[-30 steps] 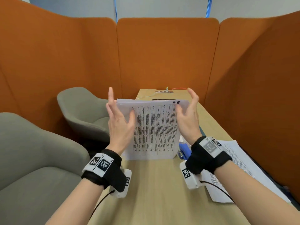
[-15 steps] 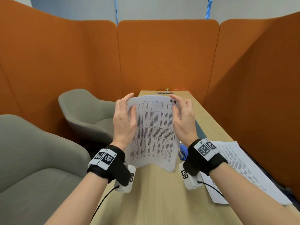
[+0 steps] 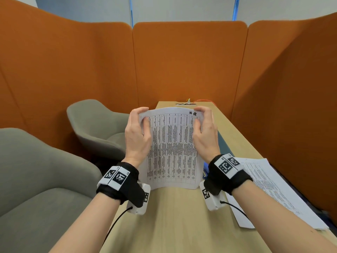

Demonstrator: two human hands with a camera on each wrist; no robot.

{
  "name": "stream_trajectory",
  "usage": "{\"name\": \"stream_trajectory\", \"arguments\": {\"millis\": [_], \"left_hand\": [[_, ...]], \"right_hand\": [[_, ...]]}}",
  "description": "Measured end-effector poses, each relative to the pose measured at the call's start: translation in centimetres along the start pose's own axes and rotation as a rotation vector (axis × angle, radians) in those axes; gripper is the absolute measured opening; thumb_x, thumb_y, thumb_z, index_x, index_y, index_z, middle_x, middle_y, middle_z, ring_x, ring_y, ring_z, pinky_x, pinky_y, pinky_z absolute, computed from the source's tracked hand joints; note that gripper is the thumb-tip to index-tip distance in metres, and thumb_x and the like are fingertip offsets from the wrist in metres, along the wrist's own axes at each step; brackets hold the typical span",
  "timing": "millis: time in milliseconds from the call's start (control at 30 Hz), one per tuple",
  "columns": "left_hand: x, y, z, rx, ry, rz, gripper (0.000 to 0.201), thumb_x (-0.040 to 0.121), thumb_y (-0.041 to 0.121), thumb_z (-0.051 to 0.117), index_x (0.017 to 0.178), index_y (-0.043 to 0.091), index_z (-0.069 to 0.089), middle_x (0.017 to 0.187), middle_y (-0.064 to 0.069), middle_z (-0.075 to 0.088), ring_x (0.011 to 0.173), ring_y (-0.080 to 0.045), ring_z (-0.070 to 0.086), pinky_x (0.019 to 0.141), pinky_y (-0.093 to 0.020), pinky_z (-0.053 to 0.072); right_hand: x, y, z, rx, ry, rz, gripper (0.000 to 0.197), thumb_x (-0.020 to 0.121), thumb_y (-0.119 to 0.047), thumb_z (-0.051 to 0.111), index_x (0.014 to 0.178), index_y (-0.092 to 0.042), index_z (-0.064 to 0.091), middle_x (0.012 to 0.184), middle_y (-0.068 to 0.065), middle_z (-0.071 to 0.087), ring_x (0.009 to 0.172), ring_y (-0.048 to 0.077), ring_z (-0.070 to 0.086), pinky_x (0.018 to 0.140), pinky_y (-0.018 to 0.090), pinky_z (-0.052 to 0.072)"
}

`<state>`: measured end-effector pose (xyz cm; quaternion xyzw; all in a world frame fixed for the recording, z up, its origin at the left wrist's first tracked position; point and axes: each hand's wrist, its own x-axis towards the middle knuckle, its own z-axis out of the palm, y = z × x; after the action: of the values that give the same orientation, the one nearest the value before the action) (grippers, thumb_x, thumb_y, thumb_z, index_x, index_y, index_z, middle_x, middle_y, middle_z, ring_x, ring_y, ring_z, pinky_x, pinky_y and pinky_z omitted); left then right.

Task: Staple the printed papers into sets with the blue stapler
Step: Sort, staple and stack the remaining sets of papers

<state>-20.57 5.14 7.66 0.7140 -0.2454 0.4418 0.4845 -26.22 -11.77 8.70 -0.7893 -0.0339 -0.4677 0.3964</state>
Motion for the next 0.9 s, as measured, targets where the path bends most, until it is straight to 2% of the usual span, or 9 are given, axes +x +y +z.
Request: {"name": "stream_trajectory", "arguments": {"millis": [100, 267, 333, 433, 500, 633, 700, 800, 900], "left_hand": [[0.1, 0.4, -0.1, -0.002, 0.016, 0.019, 0.023, 0.095, 0.002, 0.047, 0.116, 0.004, 0.053, 0.11, 0.005, 0.054, 0.094, 0.002, 0.047, 0.086, 0.001, 0.032], [0.4, 0.2, 0.0, -0.002, 0.029, 0.003, 0.018, 0.095, 0.001, 0.046, 0.109, 0.004, 0.055, 0.104, 0.004, 0.054, 0.091, 0.002, 0.047, 0.083, -0.003, 0.036], [0.1, 0.1, 0.1, -0.002, 0.007, -0.015, 0.016, 0.095, 0.003, 0.044, 0.109, 0.006, 0.053, 0.103, 0.003, 0.052, 0.089, 0.0, 0.047, 0.081, -0.009, 0.039], [-0.2, 0.4, 0.1, -0.001, -0.032, -0.039, 0.017, 0.095, 0.004, 0.044, 0.111, 0.004, 0.05, 0.106, 0.002, 0.05, 0.085, 0.002, 0.049, 0.079, 0.0, 0.035], [-0.2, 0.5, 0.0, -0.011, -0.05, -0.068, 0.019, 0.096, 0.005, 0.044, 0.114, 0.004, 0.048, 0.106, 0.002, 0.05, 0.088, 0.006, 0.05, 0.076, 0.002, 0.034], [-0.6, 1.1, -0.3, -0.103, 0.012, -0.224, 0.04, 0.094, 0.01, 0.052, 0.131, 0.011, 0.036, 0.097, 0.02, 0.048, 0.089, 0.019, 0.051, 0.077, 0.003, 0.033], [-1.2, 1.1, -0.3, -0.158, 0.035, -0.344, 0.048, 0.093, 0.014, 0.057, 0.134, 0.015, 0.033, 0.097, 0.031, 0.045, 0.084, 0.019, 0.054, 0.081, -0.009, 0.041], [-1.8, 0.9, 0.0, -0.18, 0.011, -0.422, 0.04, 0.092, 0.016, 0.057, 0.126, 0.022, 0.037, 0.093, 0.023, 0.055, 0.086, 0.002, 0.06, 0.083, -0.035, 0.053], [-1.8, 1.2, 0.3, -0.187, 0.022, -0.385, 0.03, 0.094, 0.012, 0.053, 0.118, 0.021, 0.037, 0.094, 0.022, 0.054, 0.089, 0.003, 0.059, 0.079, -0.031, 0.055]], "right_hand": [[0.1, -0.2, 0.1, -0.021, -0.012, -0.007, 0.04, 0.096, 0.001, 0.036, 0.127, -0.018, 0.051, 0.105, 0.003, 0.048, 0.077, 0.004, 0.045, 0.07, 0.006, 0.034], [0.3, -0.3, 0.2, -0.018, 0.032, 0.001, 0.037, 0.098, -0.001, 0.036, 0.123, -0.017, 0.057, 0.097, 0.004, 0.042, 0.075, 0.0, 0.042, 0.069, 0.002, 0.033], [0.1, -0.1, 0.3, -0.01, 0.02, 0.017, 0.036, 0.098, -0.003, 0.035, 0.122, -0.019, 0.056, 0.101, 0.004, 0.045, 0.078, -0.001, 0.044, 0.068, 0.006, 0.033], [-0.2, -0.1, 0.5, 0.006, -0.002, 0.02, 0.036, 0.098, -0.001, 0.034, 0.123, -0.017, 0.055, 0.11, 0.003, 0.053, 0.09, -0.01, 0.046, 0.077, -0.001, 0.033], [-0.1, -0.4, 0.5, 0.026, 0.009, 0.021, 0.037, 0.098, 0.0, 0.035, 0.126, -0.016, 0.053, 0.118, 0.003, 0.056, 0.095, -0.009, 0.047, 0.084, 0.002, 0.034], [-0.6, -0.7, 0.4, 0.15, 0.009, 0.147, 0.051, 0.098, -0.012, 0.044, 0.144, -0.027, 0.028, 0.144, -0.012, 0.038, 0.121, -0.007, 0.032, 0.1, 0.015, 0.024], [-1.1, -0.5, 0.3, 0.218, 0.005, 0.28, 0.055, 0.096, -0.018, 0.05, 0.144, -0.029, 0.026, 0.138, -0.011, 0.043, 0.119, 0.0, 0.042, 0.097, 0.021, 0.031], [-1.3, -0.4, 0.5, 0.304, -0.022, 0.403, 0.041, 0.098, -0.016, 0.047, 0.138, -0.02, 0.041, 0.112, -0.014, 0.054, 0.11, 0.011, 0.054, 0.087, 0.016, 0.037], [-0.9, -0.7, 0.8, 0.335, 0.001, 0.378, 0.025, 0.099, -0.012, 0.045, 0.121, -0.018, 0.055, 0.1, -0.015, 0.061, 0.099, 0.007, 0.06, 0.078, 0.011, 0.043]]}}
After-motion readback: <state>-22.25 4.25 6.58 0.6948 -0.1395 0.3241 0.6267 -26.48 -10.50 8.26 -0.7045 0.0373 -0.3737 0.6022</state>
